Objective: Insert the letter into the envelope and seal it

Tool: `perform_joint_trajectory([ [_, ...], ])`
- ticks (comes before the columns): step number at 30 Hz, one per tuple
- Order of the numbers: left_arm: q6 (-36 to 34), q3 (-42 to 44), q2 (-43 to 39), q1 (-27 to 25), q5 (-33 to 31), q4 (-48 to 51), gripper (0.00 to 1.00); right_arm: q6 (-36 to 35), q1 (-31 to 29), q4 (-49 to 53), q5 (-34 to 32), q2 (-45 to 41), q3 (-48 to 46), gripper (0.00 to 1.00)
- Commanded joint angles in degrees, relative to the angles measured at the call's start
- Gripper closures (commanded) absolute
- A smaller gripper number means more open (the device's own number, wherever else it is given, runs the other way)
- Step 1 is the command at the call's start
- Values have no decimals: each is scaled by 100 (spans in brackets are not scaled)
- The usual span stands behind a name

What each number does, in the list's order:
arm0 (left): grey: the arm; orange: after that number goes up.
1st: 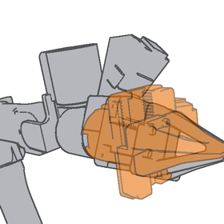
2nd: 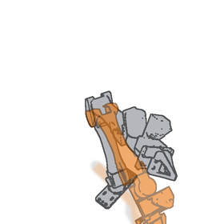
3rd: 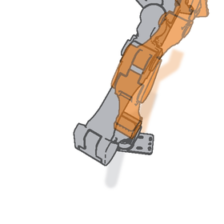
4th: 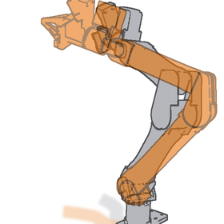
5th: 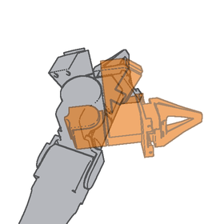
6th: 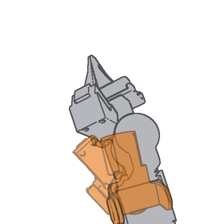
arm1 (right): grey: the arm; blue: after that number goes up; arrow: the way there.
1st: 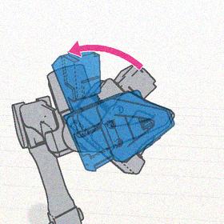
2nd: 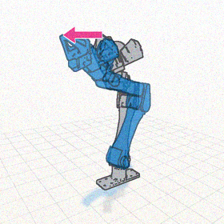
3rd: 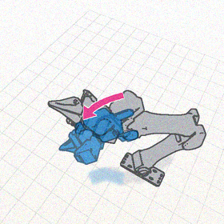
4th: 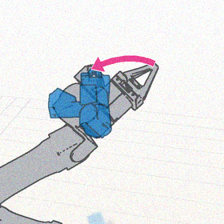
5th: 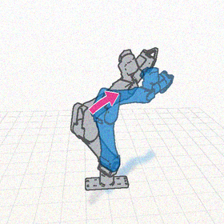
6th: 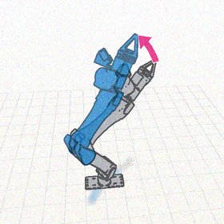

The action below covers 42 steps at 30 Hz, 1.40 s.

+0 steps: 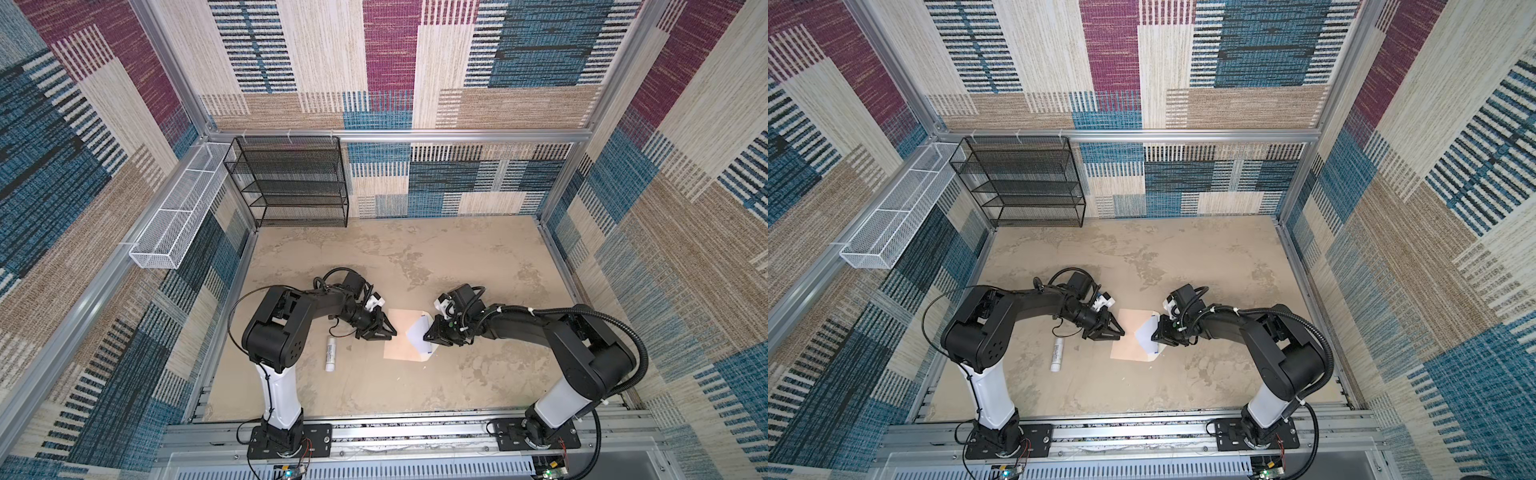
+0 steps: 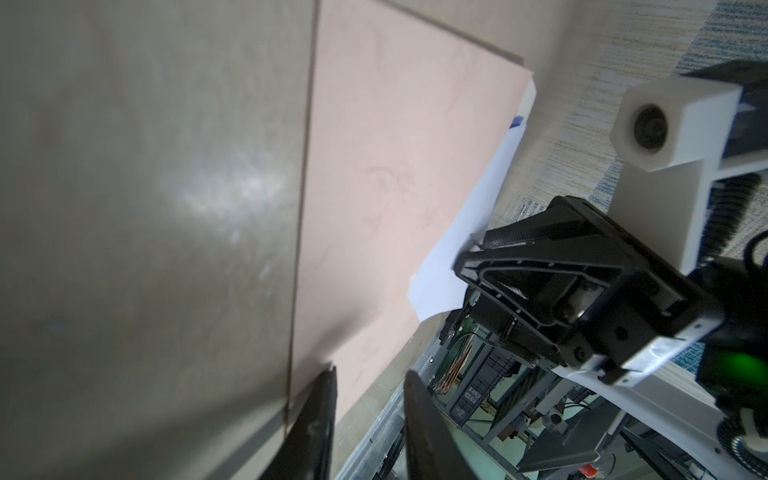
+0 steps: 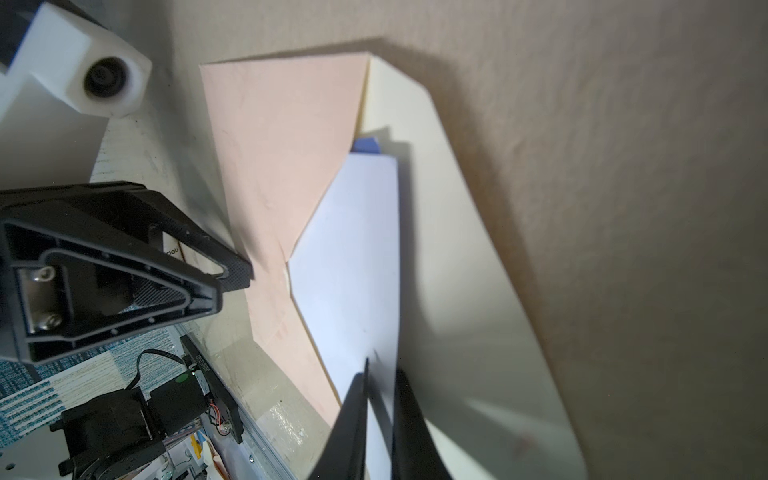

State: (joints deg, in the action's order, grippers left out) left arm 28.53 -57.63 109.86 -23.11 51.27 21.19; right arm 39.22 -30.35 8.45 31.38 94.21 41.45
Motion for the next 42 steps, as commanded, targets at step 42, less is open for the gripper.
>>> perform_joint_trajectory([
  [42,12,-29,1,-14,-103,70,68,37,-349,133,-61,294,331,71],
])
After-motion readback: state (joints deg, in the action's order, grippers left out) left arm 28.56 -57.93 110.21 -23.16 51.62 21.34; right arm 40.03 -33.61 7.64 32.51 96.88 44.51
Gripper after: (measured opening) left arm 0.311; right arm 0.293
